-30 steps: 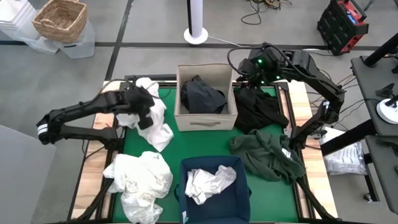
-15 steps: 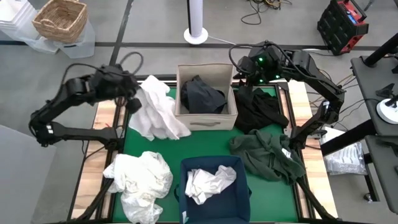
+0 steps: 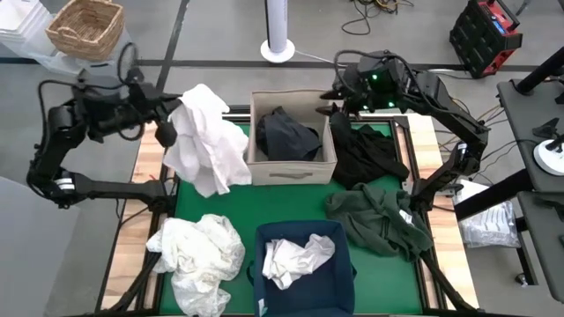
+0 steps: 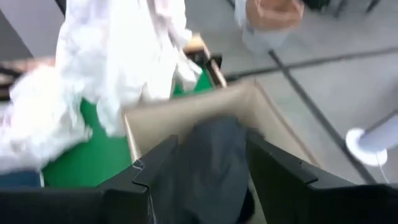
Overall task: Sort clothes
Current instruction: Put the white polo shirt into the blue laundry bin
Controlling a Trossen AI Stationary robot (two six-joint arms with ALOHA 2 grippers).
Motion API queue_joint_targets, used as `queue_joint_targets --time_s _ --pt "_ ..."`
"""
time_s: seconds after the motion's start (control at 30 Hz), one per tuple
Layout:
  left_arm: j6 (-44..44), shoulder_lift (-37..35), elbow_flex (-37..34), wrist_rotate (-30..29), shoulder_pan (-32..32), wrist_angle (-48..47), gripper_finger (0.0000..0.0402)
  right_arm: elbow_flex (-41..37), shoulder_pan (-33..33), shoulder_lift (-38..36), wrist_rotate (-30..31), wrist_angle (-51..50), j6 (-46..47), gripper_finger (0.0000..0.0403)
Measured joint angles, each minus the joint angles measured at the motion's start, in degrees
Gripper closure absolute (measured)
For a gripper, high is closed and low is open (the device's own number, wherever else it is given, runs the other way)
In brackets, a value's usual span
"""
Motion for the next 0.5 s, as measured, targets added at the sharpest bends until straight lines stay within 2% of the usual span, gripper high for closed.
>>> queue_joint_targets --time_s 0.2,0.5 --pt "1.34 0.35 1.55 4.84 -2.27 8.53 0.0401 0.0 2.01 0.93 -1.21 10.28 0.0 0.0187" --pt "2.41 2.75 1.53 5.85 -4.8 16.18 0.0401 0.0 6.84 4.46 -1.51 23.93 0.0 0.0104"
